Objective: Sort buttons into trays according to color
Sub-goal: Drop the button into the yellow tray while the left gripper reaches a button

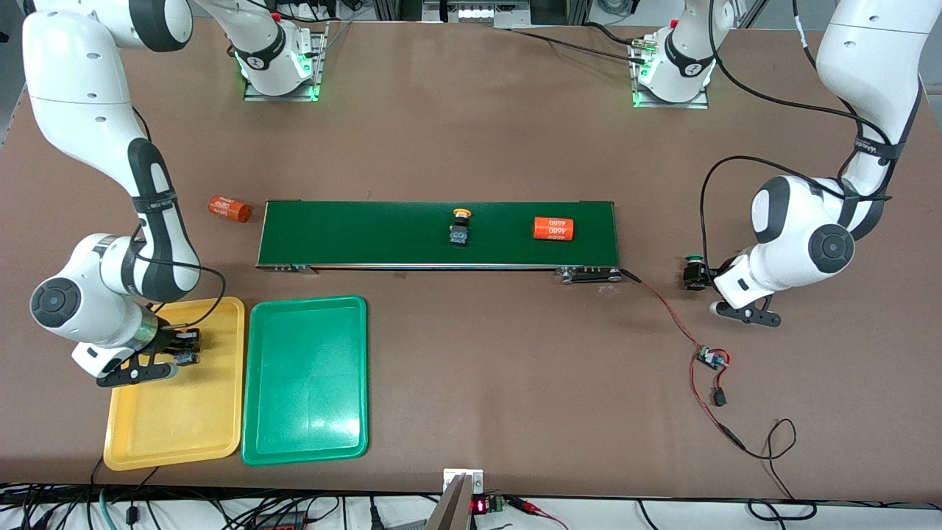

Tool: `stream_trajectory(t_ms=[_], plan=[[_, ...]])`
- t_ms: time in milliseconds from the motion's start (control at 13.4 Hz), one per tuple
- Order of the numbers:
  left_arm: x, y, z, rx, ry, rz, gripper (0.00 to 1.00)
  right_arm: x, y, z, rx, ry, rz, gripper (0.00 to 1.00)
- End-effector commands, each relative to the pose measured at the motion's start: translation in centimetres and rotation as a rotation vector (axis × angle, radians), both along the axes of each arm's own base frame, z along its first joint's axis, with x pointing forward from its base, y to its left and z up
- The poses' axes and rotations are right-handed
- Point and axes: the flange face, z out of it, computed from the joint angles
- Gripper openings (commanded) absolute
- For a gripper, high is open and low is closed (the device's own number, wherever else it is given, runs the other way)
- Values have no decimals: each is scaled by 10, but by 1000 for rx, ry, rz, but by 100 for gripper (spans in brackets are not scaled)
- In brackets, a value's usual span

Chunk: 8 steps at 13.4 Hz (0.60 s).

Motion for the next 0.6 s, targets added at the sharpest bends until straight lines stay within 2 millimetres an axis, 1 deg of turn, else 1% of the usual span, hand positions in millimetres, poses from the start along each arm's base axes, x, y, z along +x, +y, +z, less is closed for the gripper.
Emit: stream_trajectory(t_ms=[0,74,149,223,298,372,447,521], plan=[[-2,-3,-11,-13,28,61,100,6,-4,6,8,-15,13,60],[-4,-2,-22,-14,47,74,100,6,-4,6,12,-13,10,75],[-10,-2,-33,-12,72,99,100,6,-5,12,18,-15,4,76],[-13,-2,-36,-9,83,117,100,6,0,14,24,-7,2,76],[-18,-3,-40,-6,96,126,100,3,4,20,32,23,2,77],[-21,-3,-43,-3,106,140,100,-3,7,28,54,75,-20,92],[-29,-4,-48,1,124,151,100,-8,11,40,92,113,-54,100],[-32,-5,-50,2,133,153,100,-16,18,53,128,161,-75,100]])
